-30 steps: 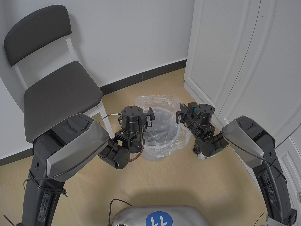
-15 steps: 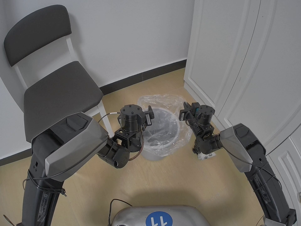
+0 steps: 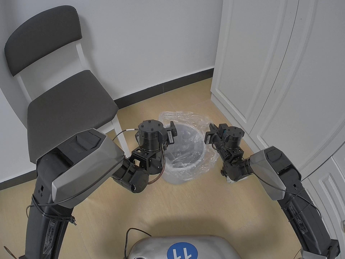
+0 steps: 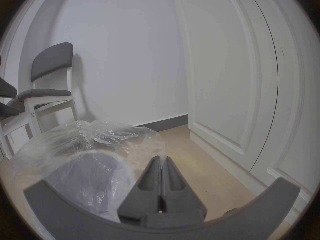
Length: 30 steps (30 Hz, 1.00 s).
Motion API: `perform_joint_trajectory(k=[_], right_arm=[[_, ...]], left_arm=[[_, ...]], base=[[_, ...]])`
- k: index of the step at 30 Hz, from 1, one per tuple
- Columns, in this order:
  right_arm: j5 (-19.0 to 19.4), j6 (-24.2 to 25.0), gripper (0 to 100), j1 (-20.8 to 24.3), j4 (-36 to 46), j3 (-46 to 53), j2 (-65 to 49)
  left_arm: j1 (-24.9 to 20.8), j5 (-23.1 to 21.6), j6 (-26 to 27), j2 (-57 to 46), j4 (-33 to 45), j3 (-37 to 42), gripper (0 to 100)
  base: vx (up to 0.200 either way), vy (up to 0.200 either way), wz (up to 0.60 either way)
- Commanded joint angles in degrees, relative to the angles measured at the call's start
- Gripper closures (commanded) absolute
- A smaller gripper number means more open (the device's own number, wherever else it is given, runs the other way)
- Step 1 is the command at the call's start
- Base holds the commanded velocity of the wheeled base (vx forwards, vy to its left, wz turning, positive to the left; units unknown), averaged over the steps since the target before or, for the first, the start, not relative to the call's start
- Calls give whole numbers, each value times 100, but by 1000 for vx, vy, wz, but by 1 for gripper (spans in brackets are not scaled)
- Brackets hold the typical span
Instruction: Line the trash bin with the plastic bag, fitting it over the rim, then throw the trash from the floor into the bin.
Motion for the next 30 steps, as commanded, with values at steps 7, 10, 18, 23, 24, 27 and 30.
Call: perform_joint_trajectory(k=[7,10,18,23,24,27,30], right_arm=[[12,-1,0,-1,-300,1,-146],[12,-9,0,35,-397,1,-120],[3,-124,0,8,-450,158,-322],[82,-124,0,8,-424,1212,-937],[91,-124,0,8,-415,1230,-955],[144,-115,0,-18,-239,1713,-1324],[135,-106,0,-80,77,1959,-1544]], left_arm=[[3,3,-1,9,-2,-2,0],[3,3,-1,18,-2,7,0],[-15,3,26,45,7,94,0],[-23,-6,298,1,34,341,0],[-23,-6,307,1,42,349,0],[3,-6,535,-8,104,622,0],[73,3,720,18,236,675,0]], base=[[0,0,0],[0,0,0],[0,0,0],[0,0,0],[0,0,0],[0,0,0],[0,0,0]])
